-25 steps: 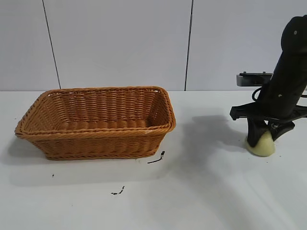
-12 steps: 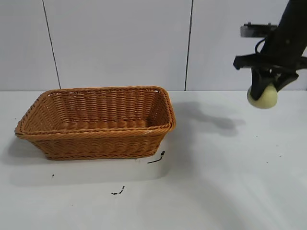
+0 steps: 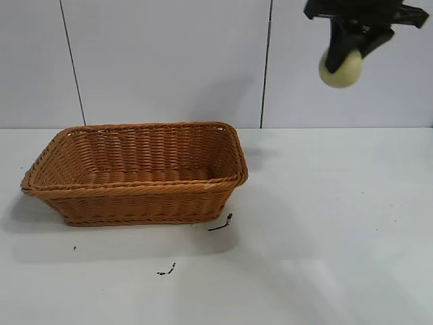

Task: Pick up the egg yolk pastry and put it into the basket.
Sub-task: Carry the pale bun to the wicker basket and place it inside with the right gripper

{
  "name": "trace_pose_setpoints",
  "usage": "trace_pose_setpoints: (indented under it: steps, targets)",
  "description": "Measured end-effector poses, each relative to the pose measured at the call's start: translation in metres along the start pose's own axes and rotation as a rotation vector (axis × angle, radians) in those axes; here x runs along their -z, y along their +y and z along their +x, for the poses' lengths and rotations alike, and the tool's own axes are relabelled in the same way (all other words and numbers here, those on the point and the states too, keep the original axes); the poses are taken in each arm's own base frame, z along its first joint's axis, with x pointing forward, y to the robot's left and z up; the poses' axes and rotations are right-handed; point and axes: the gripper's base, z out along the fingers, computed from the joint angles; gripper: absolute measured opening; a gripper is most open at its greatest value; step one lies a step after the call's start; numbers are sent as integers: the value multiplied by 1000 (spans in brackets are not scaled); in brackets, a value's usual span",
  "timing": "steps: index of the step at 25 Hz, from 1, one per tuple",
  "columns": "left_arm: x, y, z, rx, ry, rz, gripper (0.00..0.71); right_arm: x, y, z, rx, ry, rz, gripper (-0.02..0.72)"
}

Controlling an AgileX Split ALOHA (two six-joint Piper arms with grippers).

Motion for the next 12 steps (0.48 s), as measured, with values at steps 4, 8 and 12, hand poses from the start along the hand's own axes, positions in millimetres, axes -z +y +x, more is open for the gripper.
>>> trace_pose_setpoints:
  steps: [4,8,12]
  targets:
    - [0,0,0,0,0,0,696,-23,50,-8,102,1,-33,147]
    - [0,0,0,0,0,0,696,-52,95,-2,177,25,-70,147]
    - [0,0,0,0,0,0,696,-95,113,8,208,71,-79,147]
